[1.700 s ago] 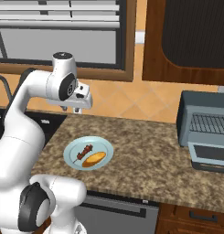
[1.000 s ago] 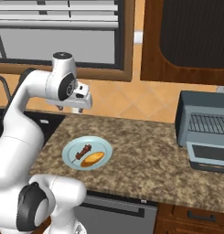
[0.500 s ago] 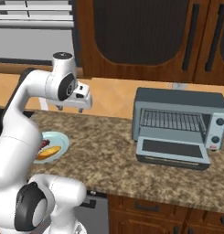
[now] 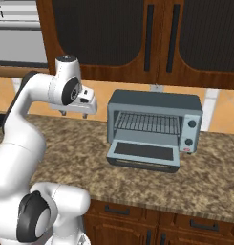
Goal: Pick up the kebab skewer and baguette bread, and place them inside the toaster oven. Close the toaster oven door and start by setting the timer.
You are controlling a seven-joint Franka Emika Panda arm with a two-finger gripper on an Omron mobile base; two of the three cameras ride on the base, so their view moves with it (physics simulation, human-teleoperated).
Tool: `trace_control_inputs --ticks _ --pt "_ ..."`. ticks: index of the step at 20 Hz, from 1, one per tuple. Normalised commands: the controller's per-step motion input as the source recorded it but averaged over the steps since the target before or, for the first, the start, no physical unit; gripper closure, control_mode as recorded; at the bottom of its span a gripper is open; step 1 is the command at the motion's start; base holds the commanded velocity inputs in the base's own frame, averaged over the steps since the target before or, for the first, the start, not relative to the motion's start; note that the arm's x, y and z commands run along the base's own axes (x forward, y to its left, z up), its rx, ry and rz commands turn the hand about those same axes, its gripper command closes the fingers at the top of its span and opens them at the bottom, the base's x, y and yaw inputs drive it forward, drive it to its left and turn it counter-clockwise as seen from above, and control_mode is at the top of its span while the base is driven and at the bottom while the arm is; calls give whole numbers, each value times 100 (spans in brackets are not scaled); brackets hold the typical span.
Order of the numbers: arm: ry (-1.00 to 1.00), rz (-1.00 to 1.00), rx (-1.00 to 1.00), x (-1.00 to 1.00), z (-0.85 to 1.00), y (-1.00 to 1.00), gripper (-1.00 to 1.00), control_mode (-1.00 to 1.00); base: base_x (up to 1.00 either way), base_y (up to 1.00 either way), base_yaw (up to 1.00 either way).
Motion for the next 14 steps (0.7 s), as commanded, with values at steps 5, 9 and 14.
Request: trace_control_inputs --ticks 5,9,14 --pt "0 0 0 0 0 0 -100 100 0 0 0" --pt "0 0 0 0 0 0 -100 100 0 0 0" --pt "0 0 0 0 0 0 -100 -100 0 0 0"
